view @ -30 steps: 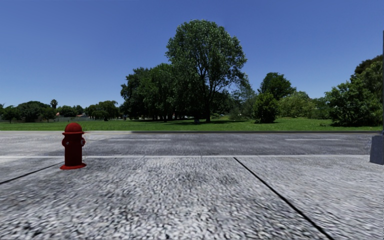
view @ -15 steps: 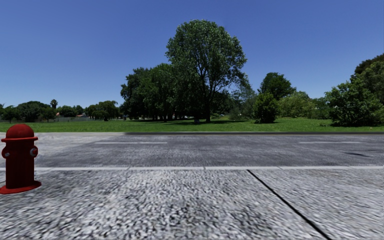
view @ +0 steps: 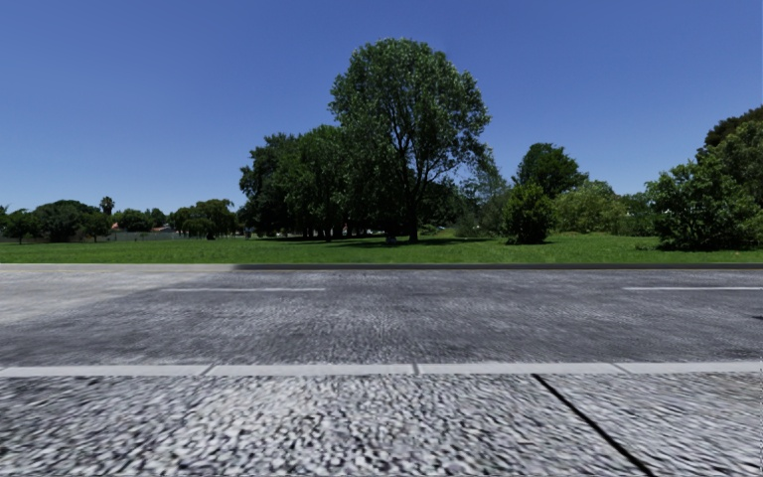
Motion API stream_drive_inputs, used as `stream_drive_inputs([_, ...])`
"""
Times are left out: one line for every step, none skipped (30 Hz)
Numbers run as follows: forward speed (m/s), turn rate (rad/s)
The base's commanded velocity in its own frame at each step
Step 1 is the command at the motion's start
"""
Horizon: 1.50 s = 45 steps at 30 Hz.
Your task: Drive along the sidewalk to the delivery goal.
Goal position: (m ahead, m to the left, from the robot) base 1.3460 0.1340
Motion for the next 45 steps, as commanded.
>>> stream_drive_inputs([1.38,0.00])
stream_drive_inputs([1.38,0.00])
stream_drive_inputs([1.37,0.00])
stream_drive_inputs([1.36,0.00])
stream_drive_inputs([1.36,0.00])
stream_drive_inputs([1.34,0.00])
stream_drive_inputs([1.34,0.00])
stream_drive_inputs([1.31,0.00])
stream_drive_inputs([1.27,0.00])
stream_drive_inputs([1.22,0.00])
stream_drive_inputs([1.22,0.00])
stream_drive_inputs([1.14,0.00])
stream_drive_inputs([1.04,0.00])
stream_drive_inputs([1.00,0.00])
stream_drive_inputs([0.97,0.00])
stream_drive_inputs([0.97,0.00])
stream_drive_inputs([0.95,0.00])
stream_drive_inputs([0.94,0.00])
stream_drive_inputs([0.94,0.00])
stream_drive_inputs([0.94,0.00])
stream_drive_inputs([0.94,0.00])
stream_drive_inputs([0.94,0.00])
stream_drive_inputs([0.94,0.00])
stream_drive_inputs([0.94,0.00])
stream_drive_inputs([0.94,0.00])
stream_drive_inputs([0.94,0.00])
stream_drive_inputs([0.94,0.00])
stream_drive_inputs([0.94,0.00])
stream_drive_inputs([0.94,0.00])
stream_drive_inputs([0.94,0.00])
stream_drive_inputs([0.94,0.00])
stream_drive_inputs([0.91,0.00])
stream_drive_inputs([0.12,0.00])
stream_drive_inputs([0.00,0.00])
stream_drive_inputs([0.00,0.00])
stream_drive_inputs([0.00,0.00])
stream_drive_inputs([0.00,0.00])
stream_drive_inputs([0.00,0.00])
stream_drive_inputs([0.00,0.00])
stream_drive_inputs([0.00,0.00])
stream_drive_inputs([0.00,0.00])
stream_drive_inputs([0.00,0.00])
stream_drive_inputs([0.00,0.00])
stream_drive_inputs([0.00,0.00])
stream_drive_inputs([0.00,0.00])
